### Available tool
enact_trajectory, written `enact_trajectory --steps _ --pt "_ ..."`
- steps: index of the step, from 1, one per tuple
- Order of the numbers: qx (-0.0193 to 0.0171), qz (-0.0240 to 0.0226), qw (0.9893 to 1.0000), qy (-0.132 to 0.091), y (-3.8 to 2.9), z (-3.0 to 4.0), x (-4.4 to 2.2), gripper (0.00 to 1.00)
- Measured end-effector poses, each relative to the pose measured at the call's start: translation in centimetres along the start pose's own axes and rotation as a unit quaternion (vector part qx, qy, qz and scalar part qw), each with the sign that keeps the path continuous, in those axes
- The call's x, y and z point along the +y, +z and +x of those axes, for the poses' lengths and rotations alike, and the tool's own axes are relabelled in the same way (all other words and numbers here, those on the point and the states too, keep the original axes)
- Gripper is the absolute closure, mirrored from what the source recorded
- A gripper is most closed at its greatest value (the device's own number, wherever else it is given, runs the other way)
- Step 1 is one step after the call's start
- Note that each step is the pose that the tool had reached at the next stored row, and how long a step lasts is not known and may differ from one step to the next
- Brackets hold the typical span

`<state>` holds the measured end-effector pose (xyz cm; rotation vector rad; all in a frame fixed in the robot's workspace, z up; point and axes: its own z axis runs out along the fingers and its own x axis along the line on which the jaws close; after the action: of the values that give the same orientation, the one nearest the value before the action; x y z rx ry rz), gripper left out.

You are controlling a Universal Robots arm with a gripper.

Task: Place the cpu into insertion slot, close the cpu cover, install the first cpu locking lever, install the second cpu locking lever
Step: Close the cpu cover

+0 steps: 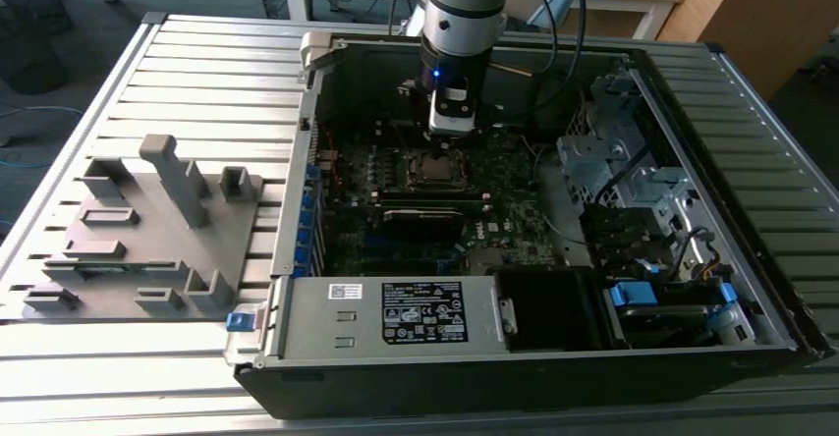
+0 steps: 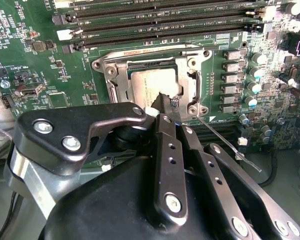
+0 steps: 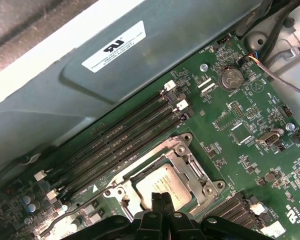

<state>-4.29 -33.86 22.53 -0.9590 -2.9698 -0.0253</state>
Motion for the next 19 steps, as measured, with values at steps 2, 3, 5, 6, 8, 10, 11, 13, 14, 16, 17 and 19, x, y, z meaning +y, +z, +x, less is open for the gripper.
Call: enact_trajectory --steps 2,3,5,6,8,10,11,13,14,16,17,19 --pt "0.0000 0.0000 1.0000 0.000 0.00 0.00 0.00 0.90" --pt "0.0000 0.0000 1.0000 0.000 0.00 0.00 0.00 0.90" --pt "0.0000 0.0000 1.0000 0.000 0.00 0.00 0.00 0.90" --pt "0.0000 0.0000 1.0000 -0.001 0.00 0.00 0.00 0.90" --pt "0.0000 0.0000 1.0000 -0.001 0.00 0.00 0.00 0.90" --pt "0.0000 0.0001 1.0000 -0.001 0.00 0.00 0.00 0.90" --pt "0.0000 0.0001 1.0000 -0.002 0.00 0.00 0.00 0.90" --pt "0.0001 0.0002 1.0000 -0.006 0.00 0.00 0.00 0.90" --pt "0.0001 0.0002 1.0000 -0.008 0.00 0.00 0.00 0.90" --pt "0.0001 0.0003 0.9999 -0.012 0.00 0.00 0.00 0.90" --pt "0.0001 0.0004 0.9999 -0.014 0.00 0.00 0.00 0.90" --pt "0.0001 0.0004 0.9999 -0.014 0.00 0.00 0.00 0.90"
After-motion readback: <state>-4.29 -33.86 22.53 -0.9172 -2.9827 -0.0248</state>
